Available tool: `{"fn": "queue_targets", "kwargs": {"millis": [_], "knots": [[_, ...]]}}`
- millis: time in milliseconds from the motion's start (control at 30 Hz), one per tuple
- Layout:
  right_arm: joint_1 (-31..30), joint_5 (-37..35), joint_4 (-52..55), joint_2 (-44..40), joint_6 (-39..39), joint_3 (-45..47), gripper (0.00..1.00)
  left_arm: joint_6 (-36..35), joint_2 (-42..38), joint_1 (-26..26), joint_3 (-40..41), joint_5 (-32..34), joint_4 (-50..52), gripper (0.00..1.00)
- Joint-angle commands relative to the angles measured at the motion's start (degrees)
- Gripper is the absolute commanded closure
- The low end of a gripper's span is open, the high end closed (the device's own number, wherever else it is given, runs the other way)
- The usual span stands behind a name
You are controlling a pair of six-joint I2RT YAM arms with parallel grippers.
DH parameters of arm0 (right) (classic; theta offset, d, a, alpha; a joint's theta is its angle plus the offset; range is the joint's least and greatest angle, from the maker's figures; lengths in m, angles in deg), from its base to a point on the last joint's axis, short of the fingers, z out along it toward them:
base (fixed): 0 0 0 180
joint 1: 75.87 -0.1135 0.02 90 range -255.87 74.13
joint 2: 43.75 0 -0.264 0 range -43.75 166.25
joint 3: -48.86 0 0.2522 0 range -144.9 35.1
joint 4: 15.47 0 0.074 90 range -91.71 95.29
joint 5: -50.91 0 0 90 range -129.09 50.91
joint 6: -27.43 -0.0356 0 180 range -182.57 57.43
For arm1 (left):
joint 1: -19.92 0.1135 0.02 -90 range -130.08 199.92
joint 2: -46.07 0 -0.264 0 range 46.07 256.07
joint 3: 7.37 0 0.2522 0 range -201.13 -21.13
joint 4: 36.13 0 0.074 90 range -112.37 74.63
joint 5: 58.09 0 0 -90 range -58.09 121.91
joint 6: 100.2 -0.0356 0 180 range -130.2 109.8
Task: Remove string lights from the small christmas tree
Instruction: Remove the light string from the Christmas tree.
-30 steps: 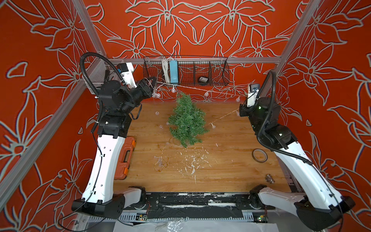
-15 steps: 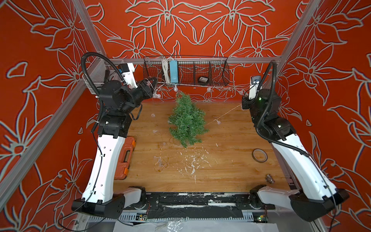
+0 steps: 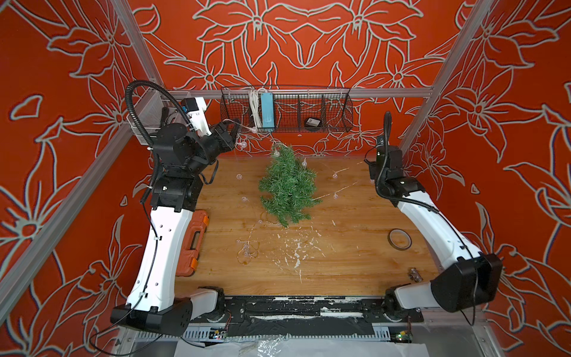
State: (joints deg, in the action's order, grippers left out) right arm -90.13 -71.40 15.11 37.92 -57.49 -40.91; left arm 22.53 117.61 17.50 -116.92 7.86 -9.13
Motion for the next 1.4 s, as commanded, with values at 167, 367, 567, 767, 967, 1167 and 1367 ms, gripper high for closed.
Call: {"fn": "queue_targets", "kwargs": {"millis": [167, 367, 567, 767, 967, 1167, 1367], "knots": [[0.7, 0.5, -3.2, 5.2, 0.8, -11.9, 1.0, -1.6, -0.2, 0.2, 0.5, 2.4, -1.1, 1.0], [0.5, 2.3, -1.6, 8.7, 1.5, -20.2, 1.0, -2.4, -0.8, 0.2, 0.5, 2.7, -1.0, 1.0], [-2.6, 9.6, -0.6, -3.5, -8.2, -11.7, 1.0, -2.5, -1.9, 0.2, 0.5, 3.1, -1.4, 1.0], [-10.6, 15.6, -3.4, -18.5, -20.0, 7.6, 1.0, -1.8, -2.0, 0.2, 2.8, 2.4, -2.4, 1.0], [-17.5, 17.4, -2.9, -25.8, -26.8, 16.9, 1.0, -1.9, -2.7, 0.3, 4.8, 2.7, -2.8, 1.0], [-18.8, 12.3, -3.2, -23.7, -25.8, 23.3, 1.0, -2.1, -2.5, 0.2, 5.3, 2.8, -2.6, 1.0], [-16.8, 5.0, -5.4, -16.2, -23.5, 27.2, 1.0, -2.0, -2.2, 0.2, 5.8, 2.8, -2.7, 1.0]]}}
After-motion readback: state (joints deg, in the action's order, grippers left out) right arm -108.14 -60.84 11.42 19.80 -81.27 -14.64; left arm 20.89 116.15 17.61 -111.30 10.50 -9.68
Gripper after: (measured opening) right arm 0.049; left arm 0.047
